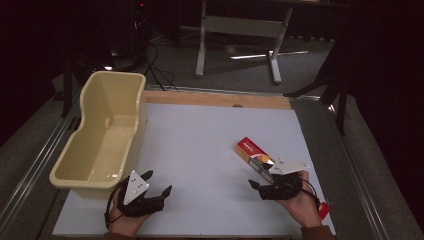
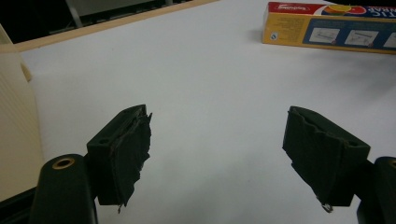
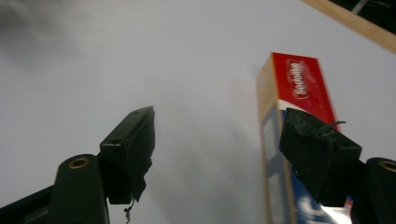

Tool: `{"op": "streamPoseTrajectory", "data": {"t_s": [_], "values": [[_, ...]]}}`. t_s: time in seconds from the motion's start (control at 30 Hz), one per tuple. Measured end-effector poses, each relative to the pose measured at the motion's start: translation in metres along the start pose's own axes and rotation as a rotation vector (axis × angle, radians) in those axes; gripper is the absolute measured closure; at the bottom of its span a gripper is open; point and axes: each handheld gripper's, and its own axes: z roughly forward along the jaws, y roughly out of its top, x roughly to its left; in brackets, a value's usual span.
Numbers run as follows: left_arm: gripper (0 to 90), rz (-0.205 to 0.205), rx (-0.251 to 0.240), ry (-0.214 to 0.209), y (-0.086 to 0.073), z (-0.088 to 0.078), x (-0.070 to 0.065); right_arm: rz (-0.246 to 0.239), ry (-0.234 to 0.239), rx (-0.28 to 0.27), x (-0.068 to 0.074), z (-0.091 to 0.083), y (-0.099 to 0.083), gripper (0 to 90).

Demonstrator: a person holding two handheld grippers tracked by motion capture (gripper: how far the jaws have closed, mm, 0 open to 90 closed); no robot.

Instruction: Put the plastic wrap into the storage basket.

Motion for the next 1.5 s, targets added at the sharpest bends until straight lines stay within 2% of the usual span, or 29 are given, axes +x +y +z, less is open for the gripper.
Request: {"op": "streamPoseTrajectory", "data": {"t_s": [0.07, 0.23, 0.4, 0.43, 0.6, 0.8, 0.9, 0.93, 1.0, 1.13, 1.17, 1.2, 1.3, 1.4, 1.5], "values": [[22.8, 0.0, 0.002, -0.002, 0.0, 0.0, 0.0, -0.004, -0.012, 0.012, -0.005, -0.003, 0.002, 26.2], [22.8, -0.001, 0.003, -0.001, 0.0, 0.001, -0.001, 0.006, -0.023, 0.102, -0.021, -0.003, 0.005, 25.1], [22.8, -0.003, 0.003, -0.001, 0.0, 0.0, 0.0, 0.006, -0.04, 0.144, -0.031, 0.0, 0.004, 25.0], [22.8, -0.002, 0.002, -0.002, 0.0, 0.0, 0.0, 0.006, -0.048, 0.173, -0.037, 0.002, 0.003, 25.3], [22.8, -0.003, 0.004, -0.001, 0.0, 0.001, 0.0, 0.003, -0.051, 0.225, -0.049, 0.006, -0.002, 25.5], [22.8, -0.004, 0.004, -0.003, 0.0, 0.001, 0.0, -0.001, -0.059, 0.319, -0.063, 0.013, -0.008, 25.4], [22.8, -0.003, 0.007, -0.005, 0.0, 0.001, 0.0, 0.001, -0.051, 0.348, -0.068, 0.015, -0.01, 25.5], [22.8, -0.002, 0.008, -0.005, 0.0, 0.001, 0.0, 0.009, -0.05, 0.384, -0.073, 0.018, -0.012, 25.5], [22.8, 0.001, 0.01, -0.006, 0.0, 0.002, 0.0, 0.005, -0.041, 0.409, -0.075, 0.021, -0.013, 25.6], [22.8, 0.001, 0.013, -0.006, 0.0, 0.002, 0.0, -0.003, -0.014, 0.469, -0.077, 0.027, -0.014, 30.5], [22.8, 0.001, 0.013, -0.006, 0.0, 0.002, 0.0, -0.003, -0.014, 0.469, -0.077, 0.027, -0.014, 30.5], [22.8, 0.0, 0.014, -0.007, 0.0, 0.002, -0.001, -0.003, -0.006, 0.506, -0.077, 0.03, -0.013, 30.6], [22.8, 0.001, 0.014, -0.007, 0.0, 0.002, -0.001, -0.01, -0.001, 0.529, -0.079, 0.034, -0.012, 30.9], [22.8, 0.0, 0.014, -0.008, 0.0, 0.002, 0.0, 0.01, 0.04, 0.601, -0.083, 0.043, -0.009, 34.7], [22.8, 0.0, 0.014, -0.008, 0.0, 0.002, -0.001, 0.01, 0.053, 0.65, -0.084, 0.048, -0.009, 35.2]]}}
